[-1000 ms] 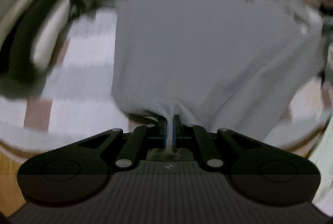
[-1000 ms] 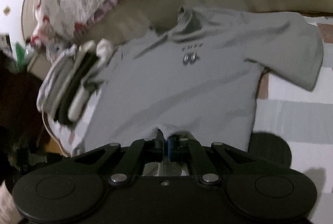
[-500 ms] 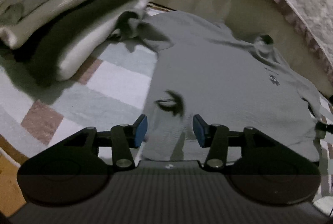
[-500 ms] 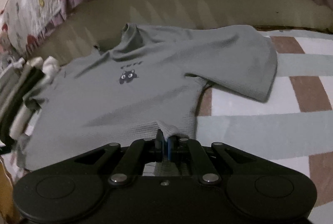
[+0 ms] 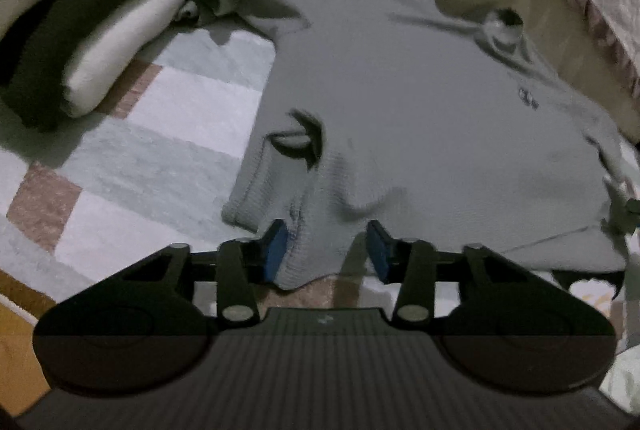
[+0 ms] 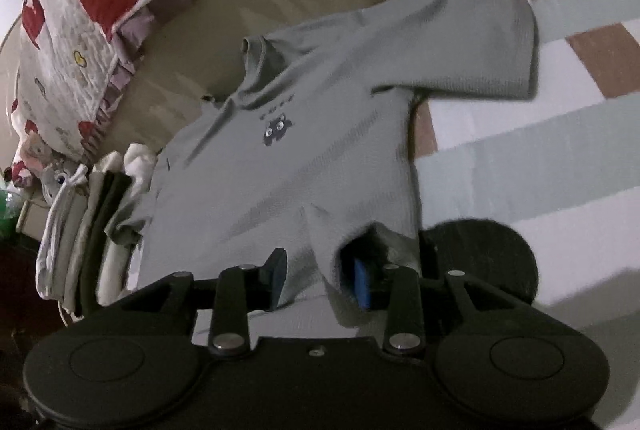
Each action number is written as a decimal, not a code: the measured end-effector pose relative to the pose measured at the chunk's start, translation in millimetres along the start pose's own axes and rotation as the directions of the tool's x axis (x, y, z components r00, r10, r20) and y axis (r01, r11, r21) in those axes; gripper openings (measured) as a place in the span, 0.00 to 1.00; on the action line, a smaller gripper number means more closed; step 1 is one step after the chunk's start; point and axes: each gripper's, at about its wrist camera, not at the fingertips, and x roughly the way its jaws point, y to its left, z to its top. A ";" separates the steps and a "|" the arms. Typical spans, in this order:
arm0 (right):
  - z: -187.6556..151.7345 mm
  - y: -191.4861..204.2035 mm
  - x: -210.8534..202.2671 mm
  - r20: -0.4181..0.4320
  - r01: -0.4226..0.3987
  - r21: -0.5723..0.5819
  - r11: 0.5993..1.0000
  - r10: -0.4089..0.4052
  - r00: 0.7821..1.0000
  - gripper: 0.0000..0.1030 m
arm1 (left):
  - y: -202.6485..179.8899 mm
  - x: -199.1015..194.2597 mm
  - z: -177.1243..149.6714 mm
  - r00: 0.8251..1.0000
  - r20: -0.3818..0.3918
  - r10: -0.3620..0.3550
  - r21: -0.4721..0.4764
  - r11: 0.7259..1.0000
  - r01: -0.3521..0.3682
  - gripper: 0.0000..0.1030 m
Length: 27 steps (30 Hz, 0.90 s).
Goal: Fold clothes
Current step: 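Lower the hem onto the rug and open both grippers, then grasp the grey T-shirt hem corner with the right gripper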
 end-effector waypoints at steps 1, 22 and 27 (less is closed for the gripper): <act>-1.6 1.5 2.8 -0.001 0.017 -0.020 1.000 -0.017 1.000 0.39 | -1.8 1.1 -0.8 1.000 0.001 0.004 0.007 1.000 -0.004 0.17; -7.3 -10.9 22.5 0.064 0.001 0.071 0.997 -0.006 0.998 0.57 | -12.6 22.2 2.5 0.998 0.059 0.019 0.092 0.995 -0.025 0.23; -5.3 -21.9 23.2 0.095 -0.061 0.111 0.992 0.050 0.994 0.58 | -25.0 14.1 -1.7 0.994 0.096 0.042 0.178 0.982 -0.058 0.05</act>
